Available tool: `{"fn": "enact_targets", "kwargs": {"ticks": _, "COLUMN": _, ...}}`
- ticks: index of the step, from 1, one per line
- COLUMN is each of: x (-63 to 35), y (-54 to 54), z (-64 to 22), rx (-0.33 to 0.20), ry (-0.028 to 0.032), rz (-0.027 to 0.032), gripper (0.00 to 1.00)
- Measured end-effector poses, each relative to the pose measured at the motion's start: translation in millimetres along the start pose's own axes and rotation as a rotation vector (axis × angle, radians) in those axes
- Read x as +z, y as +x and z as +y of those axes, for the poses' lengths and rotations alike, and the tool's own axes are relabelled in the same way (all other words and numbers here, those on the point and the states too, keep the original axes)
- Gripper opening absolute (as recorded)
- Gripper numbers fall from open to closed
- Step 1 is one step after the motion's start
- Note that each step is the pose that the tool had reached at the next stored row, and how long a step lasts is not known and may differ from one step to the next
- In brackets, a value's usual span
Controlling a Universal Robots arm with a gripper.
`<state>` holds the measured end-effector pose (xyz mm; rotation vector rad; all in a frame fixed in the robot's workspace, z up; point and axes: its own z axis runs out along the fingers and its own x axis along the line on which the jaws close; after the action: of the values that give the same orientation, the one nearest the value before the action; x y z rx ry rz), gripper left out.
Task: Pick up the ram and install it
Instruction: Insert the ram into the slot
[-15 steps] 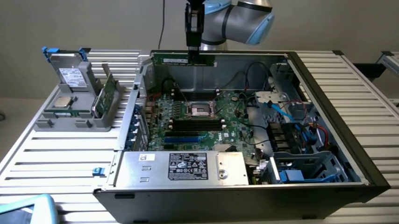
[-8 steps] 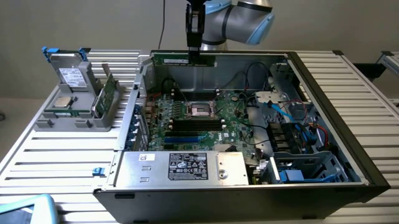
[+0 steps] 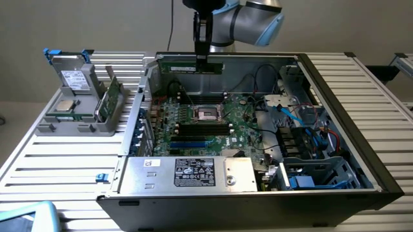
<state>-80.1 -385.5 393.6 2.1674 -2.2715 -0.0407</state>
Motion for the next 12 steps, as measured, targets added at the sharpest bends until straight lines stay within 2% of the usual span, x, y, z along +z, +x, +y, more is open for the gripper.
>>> {"fn": "enact_targets", "kwargs": {"ticks": 6, "x": 10.4, "y": -0.1, "z": -5.0, "rx": -0.027, "ry": -0.0002, "rz": 0.0051, "gripper": 0.13}}
{"fn": "enact_targets", "kwargs": {"ticks": 12, "x": 21.4, "y": 0.6, "z": -7.9, "rx": -0.055, "ry": -0.0006, "rz": 0.0067, "gripper": 0.13}}
